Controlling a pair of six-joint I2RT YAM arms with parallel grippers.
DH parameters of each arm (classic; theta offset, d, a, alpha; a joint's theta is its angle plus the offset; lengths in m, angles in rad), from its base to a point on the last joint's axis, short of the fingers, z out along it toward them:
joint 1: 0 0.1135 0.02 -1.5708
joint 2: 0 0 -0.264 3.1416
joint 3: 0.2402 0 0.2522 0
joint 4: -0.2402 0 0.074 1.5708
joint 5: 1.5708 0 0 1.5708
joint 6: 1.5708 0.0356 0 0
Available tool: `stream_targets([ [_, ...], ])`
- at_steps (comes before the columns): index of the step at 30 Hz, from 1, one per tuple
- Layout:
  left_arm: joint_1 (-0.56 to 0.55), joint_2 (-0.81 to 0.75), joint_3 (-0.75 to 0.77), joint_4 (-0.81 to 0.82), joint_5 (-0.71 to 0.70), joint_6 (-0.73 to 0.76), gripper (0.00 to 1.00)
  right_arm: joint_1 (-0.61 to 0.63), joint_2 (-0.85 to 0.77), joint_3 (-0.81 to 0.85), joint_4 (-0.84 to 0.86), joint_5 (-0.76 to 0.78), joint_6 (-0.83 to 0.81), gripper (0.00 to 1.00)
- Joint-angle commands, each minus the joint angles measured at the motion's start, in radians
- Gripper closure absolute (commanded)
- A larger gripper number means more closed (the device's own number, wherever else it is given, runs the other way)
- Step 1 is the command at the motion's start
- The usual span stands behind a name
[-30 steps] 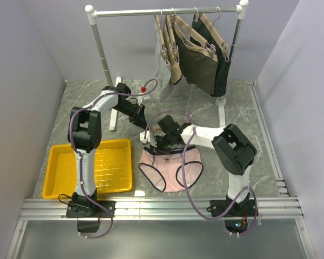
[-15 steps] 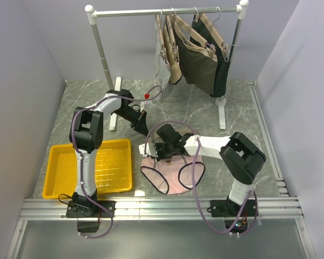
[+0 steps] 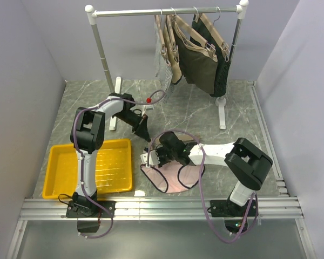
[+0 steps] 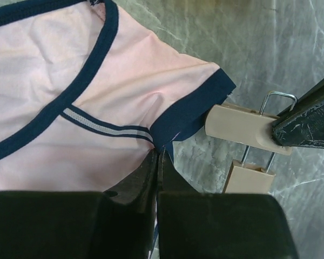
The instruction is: Clip the underwear to the hanger
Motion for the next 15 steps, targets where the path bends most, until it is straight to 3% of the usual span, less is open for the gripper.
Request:
stream_targets([
  [1,-0.009,-0.041,-0.002,-0.039,0.053,0.055,1.00,0.011,-0.043,-0.020,0.079,0.022,-0.056,1.00],
  [15,-0.017,0.002,0.049,-0.252,0.093,0.233,1.00,0.011,-0.027,0.000,0.057,0.007,-0.075,1.00],
])
